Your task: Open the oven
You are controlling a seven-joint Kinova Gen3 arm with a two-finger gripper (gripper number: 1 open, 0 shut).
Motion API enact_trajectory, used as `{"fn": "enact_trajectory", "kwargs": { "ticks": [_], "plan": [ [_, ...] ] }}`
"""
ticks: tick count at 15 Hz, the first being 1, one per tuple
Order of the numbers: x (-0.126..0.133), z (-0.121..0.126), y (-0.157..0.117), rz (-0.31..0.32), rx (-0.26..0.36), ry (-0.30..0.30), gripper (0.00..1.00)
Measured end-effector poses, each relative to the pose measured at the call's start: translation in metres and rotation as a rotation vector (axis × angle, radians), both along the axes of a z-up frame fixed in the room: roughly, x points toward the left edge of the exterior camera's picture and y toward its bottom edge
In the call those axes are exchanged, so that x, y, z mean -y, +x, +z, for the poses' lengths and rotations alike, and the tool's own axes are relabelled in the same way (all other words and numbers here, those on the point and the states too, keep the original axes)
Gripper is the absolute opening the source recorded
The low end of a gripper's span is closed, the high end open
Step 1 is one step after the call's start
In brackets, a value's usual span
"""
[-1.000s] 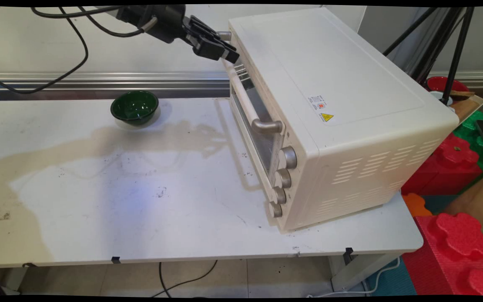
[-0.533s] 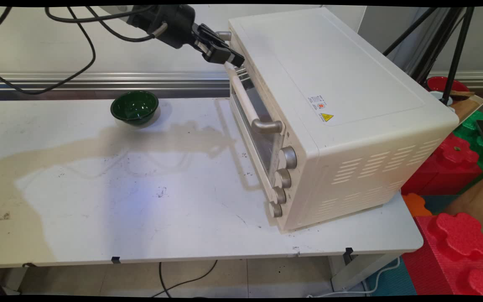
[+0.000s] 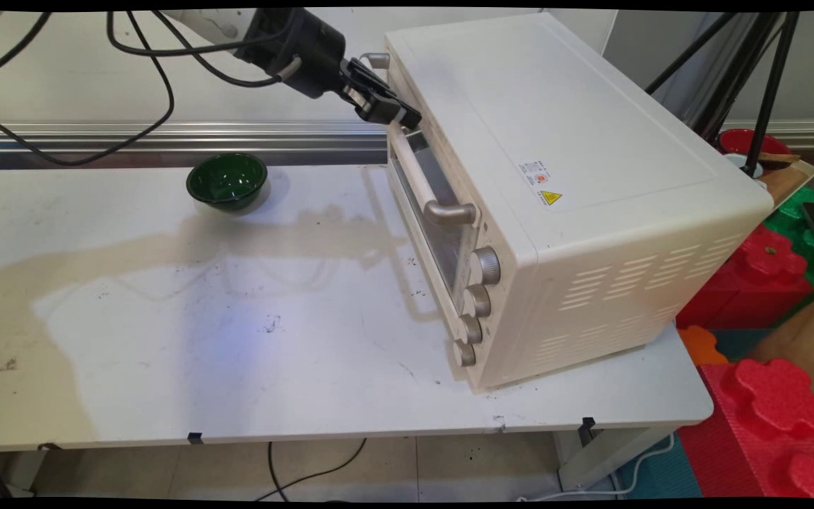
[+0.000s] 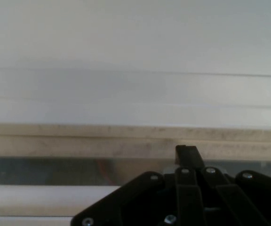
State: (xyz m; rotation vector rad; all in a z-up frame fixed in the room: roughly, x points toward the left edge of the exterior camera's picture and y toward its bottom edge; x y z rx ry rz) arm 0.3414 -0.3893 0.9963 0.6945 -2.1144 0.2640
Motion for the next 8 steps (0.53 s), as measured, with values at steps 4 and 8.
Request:
{"fn": "enact_trajectory", "kwargs": {
  "ticks": [4,8],
  "plan": [
    [0.000,-0.009,-0.003,0.004,0.009,0.011,0.00],
    [-0.003,-0.017,-0.001,0.005,0.019,0.018,0.00]
  ]
}}
